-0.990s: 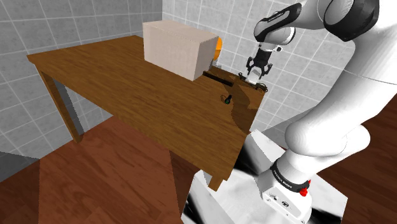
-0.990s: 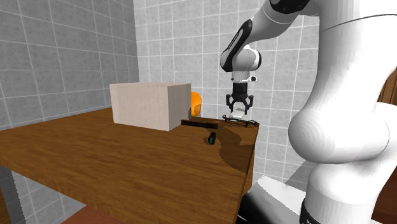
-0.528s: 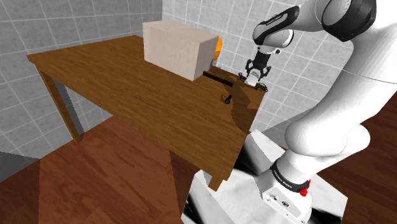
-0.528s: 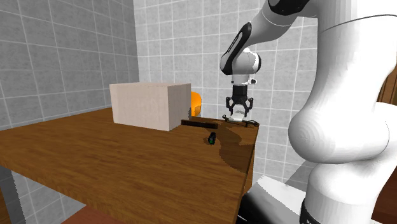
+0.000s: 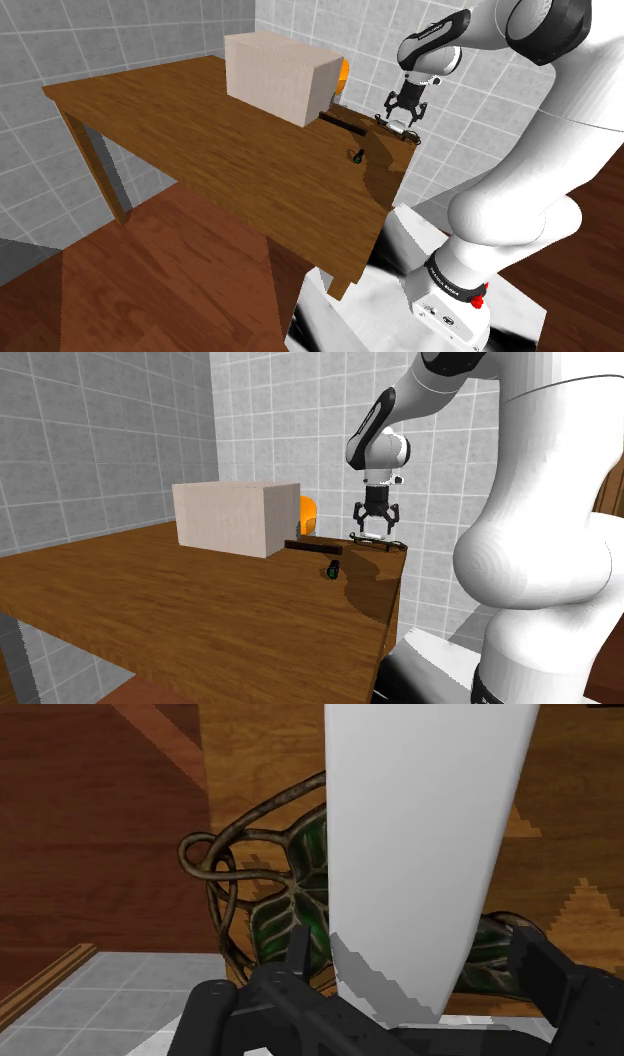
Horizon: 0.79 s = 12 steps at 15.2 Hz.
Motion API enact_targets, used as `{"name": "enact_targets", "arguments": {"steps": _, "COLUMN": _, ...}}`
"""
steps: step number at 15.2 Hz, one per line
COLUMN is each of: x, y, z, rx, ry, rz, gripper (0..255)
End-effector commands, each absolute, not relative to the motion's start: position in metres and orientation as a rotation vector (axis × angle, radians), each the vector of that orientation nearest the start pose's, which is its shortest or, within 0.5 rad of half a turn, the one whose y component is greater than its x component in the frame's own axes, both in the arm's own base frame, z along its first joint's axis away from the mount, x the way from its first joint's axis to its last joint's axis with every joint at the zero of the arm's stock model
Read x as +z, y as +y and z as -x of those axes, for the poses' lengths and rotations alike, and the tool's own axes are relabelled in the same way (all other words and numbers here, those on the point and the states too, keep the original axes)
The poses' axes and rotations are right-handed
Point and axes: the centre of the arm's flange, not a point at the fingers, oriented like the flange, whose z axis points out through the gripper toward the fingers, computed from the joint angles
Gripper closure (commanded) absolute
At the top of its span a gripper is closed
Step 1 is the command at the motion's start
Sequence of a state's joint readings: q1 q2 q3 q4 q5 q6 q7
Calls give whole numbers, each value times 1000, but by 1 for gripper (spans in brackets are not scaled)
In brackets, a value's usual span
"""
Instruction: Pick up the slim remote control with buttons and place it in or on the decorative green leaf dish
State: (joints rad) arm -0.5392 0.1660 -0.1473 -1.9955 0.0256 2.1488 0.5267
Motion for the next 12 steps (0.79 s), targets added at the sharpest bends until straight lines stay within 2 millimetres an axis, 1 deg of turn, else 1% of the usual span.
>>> {"name": "enact_targets", "arguments": {"steps": 1, "x": 392, "y": -368, "z": -455, "rx": 17, "ry": 1808, "rz": 2572, "gripper": 0}}
{"name": "enact_targets", "arguments": {"steps": 4, "x": 429, "y": -368, "z": -455, "rx": 17, "ry": 1808, "rz": 2572, "gripper": 0}}
{"name": "enact_targets", "arguments": {"steps": 12, "x": 429, "y": -368, "z": -455, "rx": 17, "ry": 1808, "rz": 2572, "gripper": 0}}
